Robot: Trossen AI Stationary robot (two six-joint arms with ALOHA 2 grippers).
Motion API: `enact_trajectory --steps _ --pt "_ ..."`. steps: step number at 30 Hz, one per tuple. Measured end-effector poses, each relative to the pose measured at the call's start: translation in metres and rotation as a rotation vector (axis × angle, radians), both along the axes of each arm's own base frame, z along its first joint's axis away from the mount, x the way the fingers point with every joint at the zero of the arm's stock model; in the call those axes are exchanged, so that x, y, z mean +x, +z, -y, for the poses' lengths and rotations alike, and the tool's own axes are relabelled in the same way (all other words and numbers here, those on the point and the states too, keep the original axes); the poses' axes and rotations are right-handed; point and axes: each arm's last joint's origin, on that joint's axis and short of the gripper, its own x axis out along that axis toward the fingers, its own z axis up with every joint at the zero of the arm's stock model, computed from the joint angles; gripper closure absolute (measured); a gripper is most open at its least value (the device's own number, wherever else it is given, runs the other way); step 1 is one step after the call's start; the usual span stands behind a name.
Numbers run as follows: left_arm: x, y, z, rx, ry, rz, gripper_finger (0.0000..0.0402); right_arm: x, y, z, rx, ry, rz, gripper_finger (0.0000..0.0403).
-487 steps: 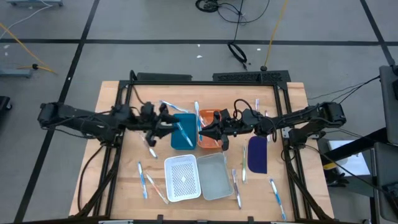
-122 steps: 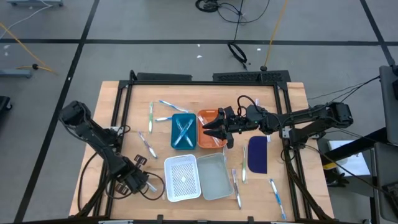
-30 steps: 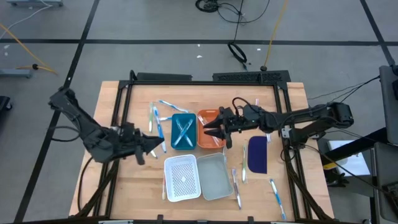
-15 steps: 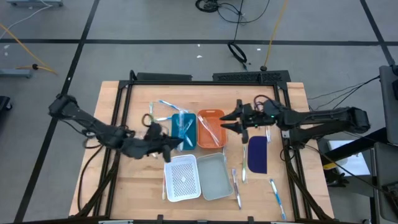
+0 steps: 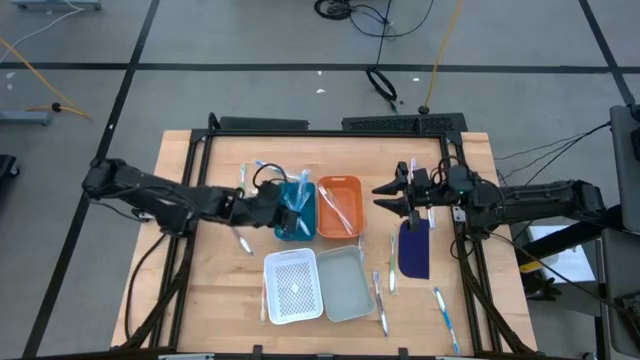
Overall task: Pick & Place Toothbrushes
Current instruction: Put the blue toothbrush into the blue bin
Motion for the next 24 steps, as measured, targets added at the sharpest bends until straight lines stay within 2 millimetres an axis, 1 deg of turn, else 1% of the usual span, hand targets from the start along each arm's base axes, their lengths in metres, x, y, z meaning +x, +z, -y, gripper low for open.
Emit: enact_trajectory --steps 5,12,15,19,24 --pt "-0.004 -0.009 -0.020 -0.028 -0.004 -0.121 0.0397 0.000 0.000 0.000 0.000 -0.001 0.005 0.0275" --pt "0.010 -0.030 -0.038 -0.022 -0.110 -0.225 0.0397 0.000 0.000 0.000 0.018 0.001 0.003 0.0275" --pt "0.012 -0.042 -0.044 -0.027 -0.136 -0.301 0.0397 0.000 0.000 0.000 0.019 0.000 0.003 0.0275" --pt "0.009 -0.048 -0.049 -0.036 -0.166 -0.360 0.0397 0.000 0.001 0.000 0.019 -0.006 0.007 0.0275" --pt "0.011 -0.049 -0.053 -0.022 -0.177 -0.359 0.0397 0.000 0.001 0.001 0.024 -0.028 0.008 0.0275"
